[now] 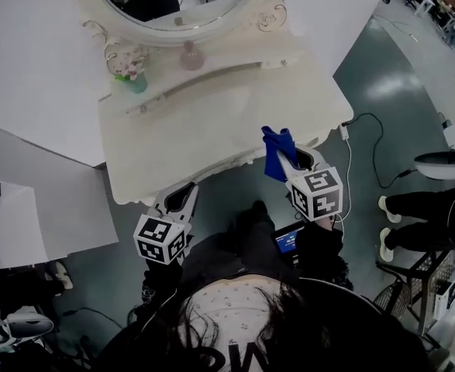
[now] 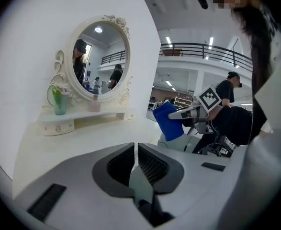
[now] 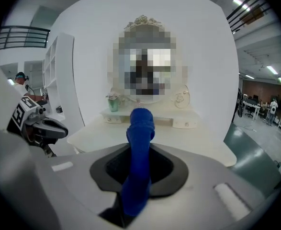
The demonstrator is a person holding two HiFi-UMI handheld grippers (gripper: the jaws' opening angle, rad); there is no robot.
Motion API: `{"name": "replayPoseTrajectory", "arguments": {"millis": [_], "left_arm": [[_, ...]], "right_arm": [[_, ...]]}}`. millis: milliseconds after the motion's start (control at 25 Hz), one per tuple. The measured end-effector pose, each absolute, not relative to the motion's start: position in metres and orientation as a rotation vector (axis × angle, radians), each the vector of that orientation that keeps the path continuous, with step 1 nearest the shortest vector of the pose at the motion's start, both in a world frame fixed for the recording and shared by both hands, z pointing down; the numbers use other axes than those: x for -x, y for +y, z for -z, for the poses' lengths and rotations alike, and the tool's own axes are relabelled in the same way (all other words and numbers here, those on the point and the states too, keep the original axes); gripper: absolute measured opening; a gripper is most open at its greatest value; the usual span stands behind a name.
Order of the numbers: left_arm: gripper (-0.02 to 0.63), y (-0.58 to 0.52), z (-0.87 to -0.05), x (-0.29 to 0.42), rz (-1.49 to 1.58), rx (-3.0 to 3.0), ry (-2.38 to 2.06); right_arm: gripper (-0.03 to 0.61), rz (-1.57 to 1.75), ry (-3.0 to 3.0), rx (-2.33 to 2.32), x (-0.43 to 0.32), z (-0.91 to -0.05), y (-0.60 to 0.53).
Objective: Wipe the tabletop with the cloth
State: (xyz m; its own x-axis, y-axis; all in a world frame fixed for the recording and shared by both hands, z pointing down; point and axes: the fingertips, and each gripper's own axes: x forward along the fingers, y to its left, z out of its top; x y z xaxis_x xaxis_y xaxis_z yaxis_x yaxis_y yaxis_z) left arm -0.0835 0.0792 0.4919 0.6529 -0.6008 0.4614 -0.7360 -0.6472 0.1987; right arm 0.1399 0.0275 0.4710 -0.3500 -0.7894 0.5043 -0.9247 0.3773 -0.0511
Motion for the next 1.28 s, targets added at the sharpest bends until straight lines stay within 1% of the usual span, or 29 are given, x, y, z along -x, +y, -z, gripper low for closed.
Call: {"name": "replayPoseTrajectory", "arguments": {"millis": [240,440,920,1280], "left_arm": [[0.002,0.126,-0.499,0.125,-0.476,-2.502,-0.999],[0.002,0.149,-0.5,0.14,-0.442,-2.505,-0.967],[0.002,0.18,-0.498,0.131,-0.402,-2.519,-0.933],[0.002,0.213,-0.484,0.106,-0.412,-2.53,-0.973]], "right_arm": [[0.078,-0.531,-2.266,-1.455,-0.066,-0.482,0.084],[0.078,-0.574,-2.27,-1.418,-0.035,-0.487,0.125],[0.078,-0.628,-2.267,-1.393,-0.023,-0.489,0.172],[0.078,-0.621,-2.309,-1.356,-0.039,-0.483,0.21]]}}
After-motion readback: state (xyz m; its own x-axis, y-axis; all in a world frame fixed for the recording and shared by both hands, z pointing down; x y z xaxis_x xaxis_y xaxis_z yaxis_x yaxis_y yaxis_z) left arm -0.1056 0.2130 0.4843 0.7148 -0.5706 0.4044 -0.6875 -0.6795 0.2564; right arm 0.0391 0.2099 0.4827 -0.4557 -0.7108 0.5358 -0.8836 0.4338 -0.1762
